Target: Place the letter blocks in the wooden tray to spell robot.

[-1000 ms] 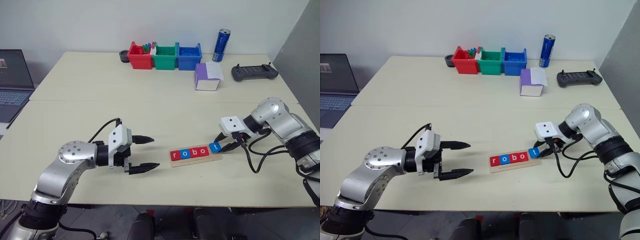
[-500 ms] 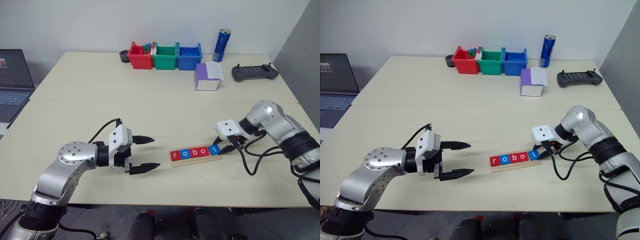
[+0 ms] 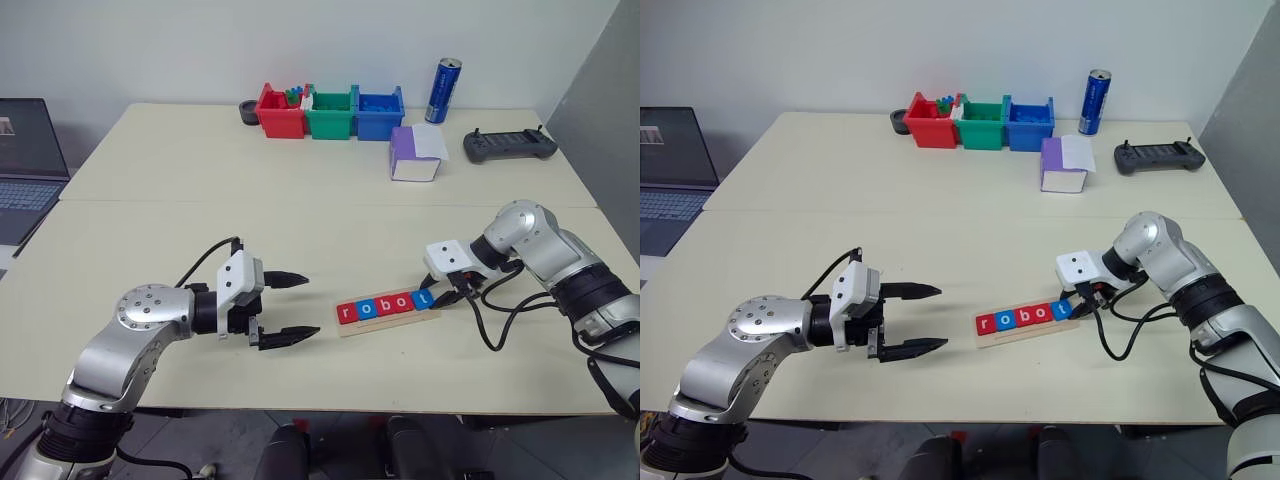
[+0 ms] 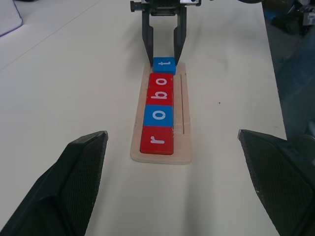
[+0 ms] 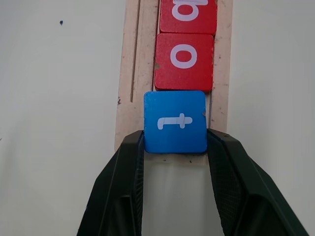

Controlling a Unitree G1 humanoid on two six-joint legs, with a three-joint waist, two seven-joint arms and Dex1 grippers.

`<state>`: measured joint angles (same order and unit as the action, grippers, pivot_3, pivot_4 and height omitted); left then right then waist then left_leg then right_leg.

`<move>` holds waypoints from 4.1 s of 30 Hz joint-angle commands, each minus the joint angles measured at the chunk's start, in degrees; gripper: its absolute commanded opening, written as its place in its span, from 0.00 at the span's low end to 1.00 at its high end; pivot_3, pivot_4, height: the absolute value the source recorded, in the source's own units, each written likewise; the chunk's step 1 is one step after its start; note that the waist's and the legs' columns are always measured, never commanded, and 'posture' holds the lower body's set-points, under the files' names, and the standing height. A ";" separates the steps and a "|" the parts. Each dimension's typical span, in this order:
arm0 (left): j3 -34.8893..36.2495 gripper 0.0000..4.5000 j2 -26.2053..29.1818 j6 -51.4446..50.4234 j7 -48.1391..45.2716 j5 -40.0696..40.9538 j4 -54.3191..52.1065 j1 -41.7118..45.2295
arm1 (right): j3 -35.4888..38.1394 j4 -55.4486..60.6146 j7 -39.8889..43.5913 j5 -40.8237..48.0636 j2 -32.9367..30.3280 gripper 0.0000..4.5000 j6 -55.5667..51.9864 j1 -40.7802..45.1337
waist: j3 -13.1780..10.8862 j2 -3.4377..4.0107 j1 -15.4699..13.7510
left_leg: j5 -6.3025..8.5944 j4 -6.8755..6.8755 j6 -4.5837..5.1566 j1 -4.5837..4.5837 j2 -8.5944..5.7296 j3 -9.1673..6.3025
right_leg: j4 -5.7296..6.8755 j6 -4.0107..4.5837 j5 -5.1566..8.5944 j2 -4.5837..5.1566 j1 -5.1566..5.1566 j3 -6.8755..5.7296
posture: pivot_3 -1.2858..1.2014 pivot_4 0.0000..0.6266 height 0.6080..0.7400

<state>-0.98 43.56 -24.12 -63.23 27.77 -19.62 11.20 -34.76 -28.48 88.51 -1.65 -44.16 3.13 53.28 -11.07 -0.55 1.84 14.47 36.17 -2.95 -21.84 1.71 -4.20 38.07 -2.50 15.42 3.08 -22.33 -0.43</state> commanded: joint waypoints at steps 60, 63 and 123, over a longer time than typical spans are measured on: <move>1.96 1.00 2.22 1.37 0.37 -0.61 -1.16 -0.63 | 31.34 26.04 -0.70 25.22 -15.67 0.99 -24.86 -22.05 | 0.00 0.00 0.00 | 0.01 0.00 0.01 0.00 0.00 -0.01 | 0.01 0.00 0.00 0.01 0.01 -0.01 | 0.52 0.24 1.00; 2.23 1.00 2.48 1.70 0.19 -0.57 -1.31 -1.41 | 33.16 28.25 -1.48 26.32 -16.03 0.99 -26.75 -23.86 | 0.00 0.00 0.03 | 0.01 0.00 0.01 0.03 0.00 0.00 | 0.02 -0.01 0.01 0.00 0.01 0.00 | 0.52 0.24 1.00; 4.14 1.00 6.05 0.37 0.62 -1.81 -0.70 -1.42 | 34.24 24.74 -1.56 24.65 -16.65 0.99 -25.47 -25.50 | 0.00 -0.01 -0.09 | 0.01 0.00 0.01 0.00 0.00 0.00 | -0.01 -0.02 0.01 0.00 0.02 -0.01 | 0.52 0.24 1.00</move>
<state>1.67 49.12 -23.64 -62.33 24.88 -19.25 9.22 -1.94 -4.40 86.36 22.69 -60.19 -22.84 26.62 -11.07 -0.56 1.75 14.48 36.17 -2.94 -21.84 1.71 -4.20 38.06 -2.52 15.43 3.08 -22.31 -0.44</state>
